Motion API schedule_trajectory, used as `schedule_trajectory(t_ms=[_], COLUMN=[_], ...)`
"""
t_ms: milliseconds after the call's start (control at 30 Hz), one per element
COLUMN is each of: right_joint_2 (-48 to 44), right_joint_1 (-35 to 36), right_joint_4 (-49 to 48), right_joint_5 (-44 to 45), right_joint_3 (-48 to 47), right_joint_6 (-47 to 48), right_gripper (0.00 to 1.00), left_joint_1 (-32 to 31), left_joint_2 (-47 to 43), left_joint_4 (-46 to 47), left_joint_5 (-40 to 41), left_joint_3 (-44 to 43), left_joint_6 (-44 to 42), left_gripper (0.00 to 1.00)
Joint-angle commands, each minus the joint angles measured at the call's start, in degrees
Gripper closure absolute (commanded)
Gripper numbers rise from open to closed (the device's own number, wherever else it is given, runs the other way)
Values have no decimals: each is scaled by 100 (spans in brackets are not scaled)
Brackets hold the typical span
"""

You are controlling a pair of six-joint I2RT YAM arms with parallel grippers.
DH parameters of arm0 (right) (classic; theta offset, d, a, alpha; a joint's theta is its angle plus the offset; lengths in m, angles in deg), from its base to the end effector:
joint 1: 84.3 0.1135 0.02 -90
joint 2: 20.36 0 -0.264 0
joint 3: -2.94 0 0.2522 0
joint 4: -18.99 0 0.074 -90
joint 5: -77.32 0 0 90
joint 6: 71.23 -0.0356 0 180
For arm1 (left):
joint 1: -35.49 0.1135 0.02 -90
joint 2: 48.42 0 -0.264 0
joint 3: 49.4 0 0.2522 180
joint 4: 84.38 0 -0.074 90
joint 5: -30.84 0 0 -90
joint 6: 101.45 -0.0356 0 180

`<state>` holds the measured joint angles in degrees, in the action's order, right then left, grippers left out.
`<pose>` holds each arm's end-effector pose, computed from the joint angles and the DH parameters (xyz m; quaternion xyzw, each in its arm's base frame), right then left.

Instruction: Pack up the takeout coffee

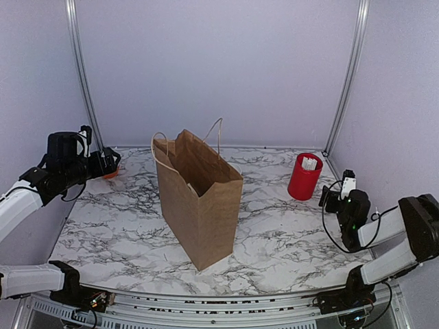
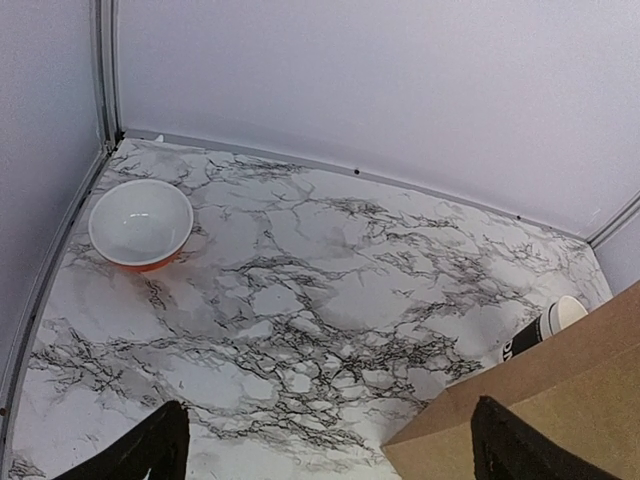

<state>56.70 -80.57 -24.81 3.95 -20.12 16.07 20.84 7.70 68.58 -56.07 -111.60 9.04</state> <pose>0.2157 0.0039 0.1476 0.0859 0.7599 -0.0752 0.6399 0.2191 -0.0553 0.3202 -0.0572 0.8218 -0.1498 0.5468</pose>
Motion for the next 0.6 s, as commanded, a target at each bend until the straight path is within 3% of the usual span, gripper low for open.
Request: schedule_trajectory(t_ms=[0,167,400,500,567], right_joint_2=[278,559,762,773,1264], right_joint_1=[-47,-39,-49,-57,-85], right_joint_4=[-329,-30,-64,-500,-1674], right_joint_5=[-358,-715,-758,-709,-607], right_joint_3=[-508,-844,-1005,-790,-415], right_joint_6=[184,382,666,804,779], right_gripper=[0,0,0,0,0], left_joint_1=[18,20,24,19,16], left_joint_2=[28,163,164,184,168], left_joint_4=[226,343,1211,1682,1974], left_joint_5=[127,457,1255,1521,1810], left_joint_3=[118,238,929,1230,1438], left_joint_6=[81,120,-158,-242,-234], left_gripper=[1,1,1,1,1])
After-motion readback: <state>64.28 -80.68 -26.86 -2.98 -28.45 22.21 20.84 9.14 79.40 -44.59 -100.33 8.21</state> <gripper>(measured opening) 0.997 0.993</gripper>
